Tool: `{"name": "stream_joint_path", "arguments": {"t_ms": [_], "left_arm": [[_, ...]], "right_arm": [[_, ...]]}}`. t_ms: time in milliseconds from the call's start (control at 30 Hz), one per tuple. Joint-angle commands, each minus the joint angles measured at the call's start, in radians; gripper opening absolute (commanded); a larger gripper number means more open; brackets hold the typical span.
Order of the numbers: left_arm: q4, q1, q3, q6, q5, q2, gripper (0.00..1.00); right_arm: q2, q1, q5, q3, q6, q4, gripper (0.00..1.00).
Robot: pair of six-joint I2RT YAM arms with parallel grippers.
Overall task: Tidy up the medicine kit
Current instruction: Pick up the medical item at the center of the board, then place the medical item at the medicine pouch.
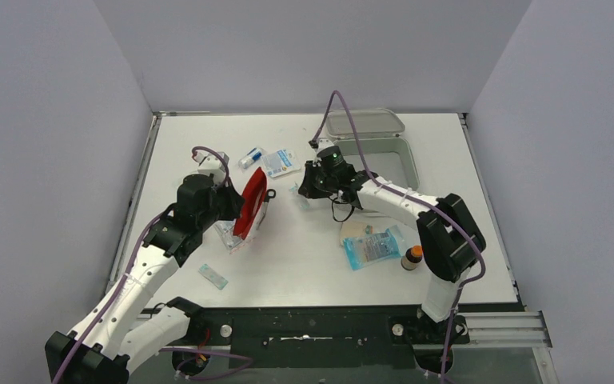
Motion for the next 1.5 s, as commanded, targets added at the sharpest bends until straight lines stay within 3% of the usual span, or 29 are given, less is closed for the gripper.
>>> {"name": "stream_joint_path", "arguments": {"t_ms": [0,333,600,900,1467], "left_arm": [[0.084,0.006,0.021,-0.04,0.004,-0.002,0.0],[0.168,0.013,0.023,-0.167,0.032,0.091,0.0],[0.194,0.03,0.012,-0.238,0.083,0.121,0.0],[0.253,0.051,-0.002,-0.365,0.221,0.13,0.0],[0.305,0.053,-0.043,-0.385,0.249,0.083,0.0]], "right_arm": [[-0.151,0.014,-0.091,-0.082,0.142,0.177,0.0],[-0.374,0.083,-0.103,-0.212,0.327,0.317,0.0],[-0.429,0.142,-0.06,-0.249,0.439,0.438,0.0],[-0.327,0.181,0.061,-0.274,0.577,0.607,0.0],[-0.177,0.269,0.307,-0.153,0.591,0.462,0.0]]}}
